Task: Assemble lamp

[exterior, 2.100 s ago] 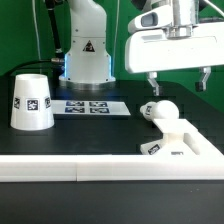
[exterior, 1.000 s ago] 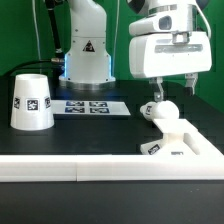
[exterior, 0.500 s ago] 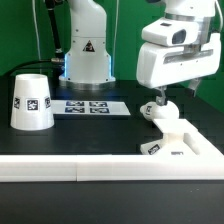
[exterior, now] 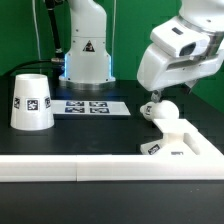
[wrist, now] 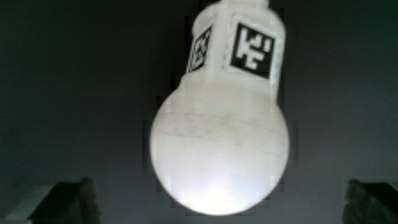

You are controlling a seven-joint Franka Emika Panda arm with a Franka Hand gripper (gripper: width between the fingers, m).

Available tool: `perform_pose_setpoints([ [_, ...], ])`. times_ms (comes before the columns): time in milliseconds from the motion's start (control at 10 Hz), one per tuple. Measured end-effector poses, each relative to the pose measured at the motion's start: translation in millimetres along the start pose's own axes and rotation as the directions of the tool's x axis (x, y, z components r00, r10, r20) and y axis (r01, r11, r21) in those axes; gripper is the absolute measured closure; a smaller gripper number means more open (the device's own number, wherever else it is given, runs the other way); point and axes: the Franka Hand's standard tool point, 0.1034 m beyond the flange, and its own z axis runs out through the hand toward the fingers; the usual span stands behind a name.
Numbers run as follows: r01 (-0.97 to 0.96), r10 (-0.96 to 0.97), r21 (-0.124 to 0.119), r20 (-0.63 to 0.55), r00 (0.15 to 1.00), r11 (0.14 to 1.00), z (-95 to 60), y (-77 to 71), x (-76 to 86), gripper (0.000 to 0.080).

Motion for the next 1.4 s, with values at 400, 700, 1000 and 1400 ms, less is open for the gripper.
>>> perform_pose_setpoints([
  [400,-0.023,0.017,0.020,0.268,0.963,1.000,16.3,0.7,-8.7,0.0101],
  [700,-0.025,0.012,0.033,0.349,0.937,0.999,23.7,2.0,-4.9,0.0101],
  [1000,-0.026,0.014,0.033,0.326,0.945,0.999,36.7,4.2,-1.1,0.0101],
  [1400,-0.025,0.014,0.031,0.302,0.953,0.999,57.6,3.4,0.0,0.0101],
])
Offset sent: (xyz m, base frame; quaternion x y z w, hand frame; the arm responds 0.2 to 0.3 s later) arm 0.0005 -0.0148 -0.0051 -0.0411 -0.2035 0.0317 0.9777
